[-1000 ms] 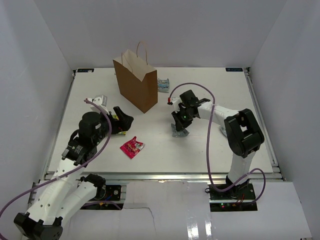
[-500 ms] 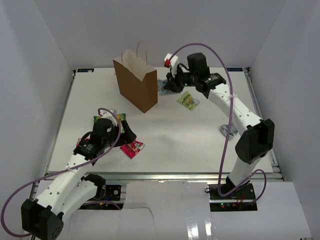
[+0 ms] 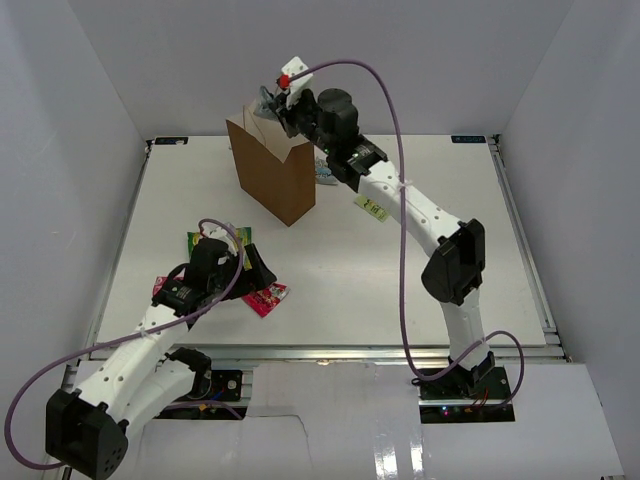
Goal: Place the snacks into the paper bag
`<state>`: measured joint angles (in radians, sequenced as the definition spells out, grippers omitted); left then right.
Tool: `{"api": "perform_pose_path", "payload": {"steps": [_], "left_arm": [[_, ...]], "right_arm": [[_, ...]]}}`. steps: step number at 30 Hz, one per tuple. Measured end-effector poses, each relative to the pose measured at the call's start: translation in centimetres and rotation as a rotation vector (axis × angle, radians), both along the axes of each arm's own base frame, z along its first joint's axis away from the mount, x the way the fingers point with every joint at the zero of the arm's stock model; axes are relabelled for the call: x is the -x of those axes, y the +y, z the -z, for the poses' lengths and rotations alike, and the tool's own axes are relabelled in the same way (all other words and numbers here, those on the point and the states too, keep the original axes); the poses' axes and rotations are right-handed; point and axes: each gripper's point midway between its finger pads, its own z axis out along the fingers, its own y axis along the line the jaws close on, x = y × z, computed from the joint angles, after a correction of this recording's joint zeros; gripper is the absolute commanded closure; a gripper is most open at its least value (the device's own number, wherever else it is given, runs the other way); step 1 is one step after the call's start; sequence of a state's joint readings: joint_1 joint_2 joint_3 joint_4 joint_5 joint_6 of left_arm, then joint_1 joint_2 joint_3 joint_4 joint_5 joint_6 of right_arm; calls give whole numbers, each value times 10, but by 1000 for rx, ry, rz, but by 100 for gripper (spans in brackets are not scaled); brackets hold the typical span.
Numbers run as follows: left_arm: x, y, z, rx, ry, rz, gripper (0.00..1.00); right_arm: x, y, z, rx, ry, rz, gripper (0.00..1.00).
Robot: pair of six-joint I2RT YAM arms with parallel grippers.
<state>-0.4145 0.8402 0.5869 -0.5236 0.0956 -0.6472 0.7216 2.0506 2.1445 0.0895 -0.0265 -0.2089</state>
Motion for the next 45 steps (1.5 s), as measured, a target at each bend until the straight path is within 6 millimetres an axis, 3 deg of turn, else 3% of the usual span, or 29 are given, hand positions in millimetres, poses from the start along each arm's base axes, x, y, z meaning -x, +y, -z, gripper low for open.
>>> {"api": "perform_pose_path", "payload": {"steps": [4, 5, 11, 16, 19, 21, 22, 23, 24, 25, 28, 31, 33, 36, 40, 42, 45], "left_arm": [[5, 1, 4, 17, 13, -19, 2], [6, 2, 4, 20, 14, -23, 2], [6, 1, 5, 26, 25, -31, 2], [7, 1, 14, 11, 62, -29, 2], [7, 1, 19, 1, 81, -29, 2], [8, 2, 25, -15, 109, -29, 2], [8, 2, 28, -25, 126, -31, 2], [8, 3, 31, -35, 145, -32, 2], [9, 4, 34, -47, 165, -34, 2], [8, 4, 37, -58, 179, -35, 3], [4, 5, 43, -91, 216, -45, 4], [-2, 6, 51, -130, 250, -60, 4], [-5, 5, 59, -168, 278, -68, 6], [-12, 2, 72, -231, 320, -81, 10], [-20, -2, 89, -292, 375, -119, 23], [-21, -1, 95, -312, 401, -147, 27], [-26, -1, 97, -316, 401, -185, 40]], "right_arm": [[-20, 11, 45, 25, 62, 70, 89], [-24, 9, 51, 29, 73, 86, 83], [-34, -2, 67, 15, 103, 138, 53], [-29, -4, 85, 38, 139, 134, 47], [-21, -6, 86, 44, 151, 119, 45], [-13, -9, 77, 41, 152, 102, 36], [-6, -10, 72, 47, 151, 71, 30], [0, -12, 65, 51, 144, 39, 11], [11, -15, 57, 65, 140, -17, 2], [22, -18, 51, 83, 131, -82, 2], [56, -48, 32, 126, 96, -249, 6], [85, -95, 39, 171, 97, -325, 7], [100, -127, 58, 204, 128, -337, 7], [118, -157, 99, 240, 203, -344, 7], [143, -190, 164, 270, 361, -336, 7], [152, -203, 183, 272, 413, -321, 7], [162, -218, 194, 263, 439, -300, 8]]}}
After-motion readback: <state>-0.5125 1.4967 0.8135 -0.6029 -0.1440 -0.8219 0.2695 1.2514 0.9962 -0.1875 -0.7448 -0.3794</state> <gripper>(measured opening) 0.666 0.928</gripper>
